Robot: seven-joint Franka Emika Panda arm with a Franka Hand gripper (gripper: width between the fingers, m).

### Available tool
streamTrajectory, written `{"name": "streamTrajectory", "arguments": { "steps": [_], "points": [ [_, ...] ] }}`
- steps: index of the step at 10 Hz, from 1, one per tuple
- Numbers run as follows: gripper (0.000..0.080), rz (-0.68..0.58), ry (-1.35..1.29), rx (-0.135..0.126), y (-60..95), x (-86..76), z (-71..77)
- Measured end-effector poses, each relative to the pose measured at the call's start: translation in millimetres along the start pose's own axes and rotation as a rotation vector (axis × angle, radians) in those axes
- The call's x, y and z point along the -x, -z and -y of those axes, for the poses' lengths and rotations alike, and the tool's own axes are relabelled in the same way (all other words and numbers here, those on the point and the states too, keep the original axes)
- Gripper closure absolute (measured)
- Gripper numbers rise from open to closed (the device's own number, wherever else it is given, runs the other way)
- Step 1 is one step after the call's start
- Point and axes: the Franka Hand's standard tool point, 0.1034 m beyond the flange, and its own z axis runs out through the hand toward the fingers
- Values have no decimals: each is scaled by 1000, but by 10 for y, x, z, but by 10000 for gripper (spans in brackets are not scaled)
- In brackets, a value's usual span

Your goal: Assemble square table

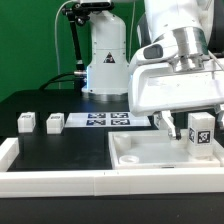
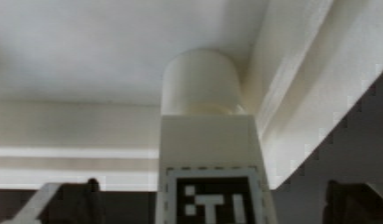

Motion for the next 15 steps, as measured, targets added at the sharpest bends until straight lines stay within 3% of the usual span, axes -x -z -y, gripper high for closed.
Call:
{"name": "streamTrajectory", "arguments": {
  "steps": [3, 6, 9, 10, 11, 15],
  "points": [
    [151, 8, -2, -1, 34, -28, -10],
    [150, 10, 2, -9, 237, -233, 4],
    [150, 44, 2, -16, 203, -185, 14],
    [150, 156, -3, -40, 134, -142, 21],
    [150, 188, -7, -46, 124, -225, -11],
    [150, 511, -55, -91, 140, -190, 5]
  ]
}}
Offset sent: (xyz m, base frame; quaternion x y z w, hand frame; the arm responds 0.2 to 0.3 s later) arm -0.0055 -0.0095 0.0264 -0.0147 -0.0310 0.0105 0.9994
